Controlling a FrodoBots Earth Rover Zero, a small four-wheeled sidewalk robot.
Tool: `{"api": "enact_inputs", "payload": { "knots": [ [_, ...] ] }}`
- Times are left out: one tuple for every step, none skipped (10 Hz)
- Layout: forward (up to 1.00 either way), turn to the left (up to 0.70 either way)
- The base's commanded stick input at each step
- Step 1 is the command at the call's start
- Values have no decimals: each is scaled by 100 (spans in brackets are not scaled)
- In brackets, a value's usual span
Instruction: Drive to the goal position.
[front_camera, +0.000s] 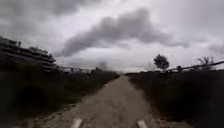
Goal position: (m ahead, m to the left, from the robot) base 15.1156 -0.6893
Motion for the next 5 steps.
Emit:
{"api": "enact_inputs", "payload": {
  "knots": [
    [70, -4],
    [70, -2],
    [70, -2],
    [70, -2],
    [70, -2]
  ]
}}
